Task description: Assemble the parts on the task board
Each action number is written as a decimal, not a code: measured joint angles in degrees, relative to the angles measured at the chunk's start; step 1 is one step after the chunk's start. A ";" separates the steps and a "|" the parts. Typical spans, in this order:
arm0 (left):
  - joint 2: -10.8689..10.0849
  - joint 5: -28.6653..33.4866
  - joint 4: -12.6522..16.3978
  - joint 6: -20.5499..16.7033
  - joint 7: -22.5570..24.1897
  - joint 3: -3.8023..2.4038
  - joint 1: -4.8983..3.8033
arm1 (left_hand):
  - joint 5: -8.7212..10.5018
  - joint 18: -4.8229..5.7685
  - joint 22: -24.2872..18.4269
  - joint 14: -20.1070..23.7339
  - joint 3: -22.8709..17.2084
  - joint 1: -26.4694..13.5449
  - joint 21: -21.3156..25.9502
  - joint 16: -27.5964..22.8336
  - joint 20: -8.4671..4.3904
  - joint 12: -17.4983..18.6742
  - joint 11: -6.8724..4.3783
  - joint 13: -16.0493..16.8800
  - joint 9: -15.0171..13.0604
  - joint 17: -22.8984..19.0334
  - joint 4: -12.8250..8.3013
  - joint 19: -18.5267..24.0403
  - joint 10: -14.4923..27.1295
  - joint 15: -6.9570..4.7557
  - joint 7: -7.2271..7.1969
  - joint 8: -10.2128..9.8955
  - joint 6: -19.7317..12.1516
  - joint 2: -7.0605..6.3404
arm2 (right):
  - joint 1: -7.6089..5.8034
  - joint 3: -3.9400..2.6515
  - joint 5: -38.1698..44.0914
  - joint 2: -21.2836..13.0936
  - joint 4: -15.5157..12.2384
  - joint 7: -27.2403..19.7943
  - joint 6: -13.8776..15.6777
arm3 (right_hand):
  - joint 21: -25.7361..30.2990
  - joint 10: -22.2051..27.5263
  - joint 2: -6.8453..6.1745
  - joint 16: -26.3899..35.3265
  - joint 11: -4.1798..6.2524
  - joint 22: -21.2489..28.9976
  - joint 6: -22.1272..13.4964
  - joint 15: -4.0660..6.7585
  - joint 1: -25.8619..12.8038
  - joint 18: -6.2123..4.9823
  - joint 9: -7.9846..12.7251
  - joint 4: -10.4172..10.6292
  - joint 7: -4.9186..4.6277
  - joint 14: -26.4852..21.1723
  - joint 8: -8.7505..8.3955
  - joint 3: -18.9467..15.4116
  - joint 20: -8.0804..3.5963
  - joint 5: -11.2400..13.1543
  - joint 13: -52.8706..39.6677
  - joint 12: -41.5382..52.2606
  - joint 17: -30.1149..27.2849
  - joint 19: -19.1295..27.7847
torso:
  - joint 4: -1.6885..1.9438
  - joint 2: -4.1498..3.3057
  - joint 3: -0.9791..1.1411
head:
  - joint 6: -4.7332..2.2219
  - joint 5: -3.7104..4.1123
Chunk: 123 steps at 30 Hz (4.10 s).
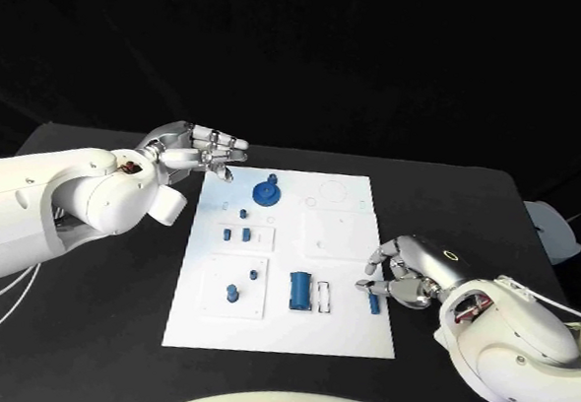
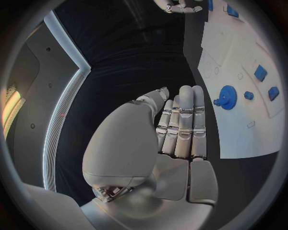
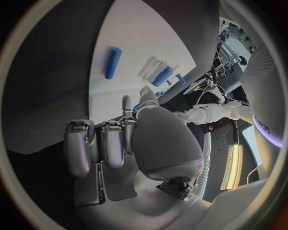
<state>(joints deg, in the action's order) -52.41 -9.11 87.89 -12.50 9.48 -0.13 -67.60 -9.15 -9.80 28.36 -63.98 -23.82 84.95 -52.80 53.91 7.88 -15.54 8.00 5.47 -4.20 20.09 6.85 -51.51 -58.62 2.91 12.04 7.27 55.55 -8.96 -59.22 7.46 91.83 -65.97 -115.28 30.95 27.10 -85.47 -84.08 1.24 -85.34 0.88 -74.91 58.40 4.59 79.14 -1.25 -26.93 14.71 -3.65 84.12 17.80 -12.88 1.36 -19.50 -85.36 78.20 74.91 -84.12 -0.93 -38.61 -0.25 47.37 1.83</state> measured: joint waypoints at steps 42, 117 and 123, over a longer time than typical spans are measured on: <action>-0.22 0.00 0.09 -0.01 -0.04 0.00 0.00 | 0.00 0.00 -0.04 0.00 0.00 0.00 0.00 0.00 0.00 0.00 -0.21 0.00 0.00 -0.05 0.00 0.00 0.20 0.00 0.00 0.00 0.00 0.00 | 3.23 0.15 2.24 0.79 3.90 1.05 -5.49 | -0.01 0.30 -0.23 0.00 -0.20 -0.03 5.16 -0.20 -0.23 0.01 1.81 0.37 0.90 -0.20 -2.31 -0.37 0.40 -0.02 -0.13 -1.40 0.04 0.00 | 0.09 -0.08 0.05 | 0.12 0.64; -0.46 -0.05 0.11 0.53 -0.54 0.01 0.00 | 0.00 0.00 -0.08 0.00 0.16 0.00 0.00 0.00 0.00 0.00 -0.18 -0.04 0.00 -0.05 -0.16 0.00 0.22 0.00 0.00 0.00 0.00 0.00 | 3.80 0.19 -8.68 10.24 3.79 2.63 -0.04 | -2.28 0.10 -5.49 -0.46 1.21 -0.03 8.89 0.66 -9.94 0.01 0.17 1.50 2.35 0.01 -3.59 22.84 -0.03 -2.81 10.37 -0.84 0.00 0.00 | 0.09 -0.08 0.06 | 0.34 0.13; -0.43 -0.06 0.07 0.68 -0.54 0.01 0.00 | 0.00 0.00 -0.08 0.00 0.16 0.00 0.00 0.00 0.00 0.00 0.01 -0.04 0.00 -0.08 -0.16 0.00 0.41 0.00 0.00 0.00 0.00 0.00 | 3.81 0.20 -8.67 10.58 4.30 2.72 -0.24 | -2.28 0.10 -5.47 -0.45 1.21 -0.03 8.89 0.66 -9.92 0.01 0.06 1.50 2.35 0.01 -3.40 22.84 -0.03 -3.03 10.37 -0.84 0.00 0.00 | 0.09 -0.08 0.03 | 0.38 0.09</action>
<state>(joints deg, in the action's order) -52.84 -9.17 87.97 -11.82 8.94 -0.12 -67.60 -9.15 -9.80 28.28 -63.98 -23.66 84.95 -52.80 53.91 7.88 -15.54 8.00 5.44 -4.21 20.01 6.69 -51.51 -58.21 2.91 12.04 7.27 55.55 -8.96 -55.41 7.65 83.16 -55.39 -110.98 33.66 26.86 -87.75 -83.98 -4.23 -85.79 2.08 -74.94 67.30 5.25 69.22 -1.24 -26.87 16.22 -1.30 84.14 14.40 9.96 1.33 -22.53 -74.98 77.37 74.91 -84.12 -0.83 -38.69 -0.23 47.75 1.93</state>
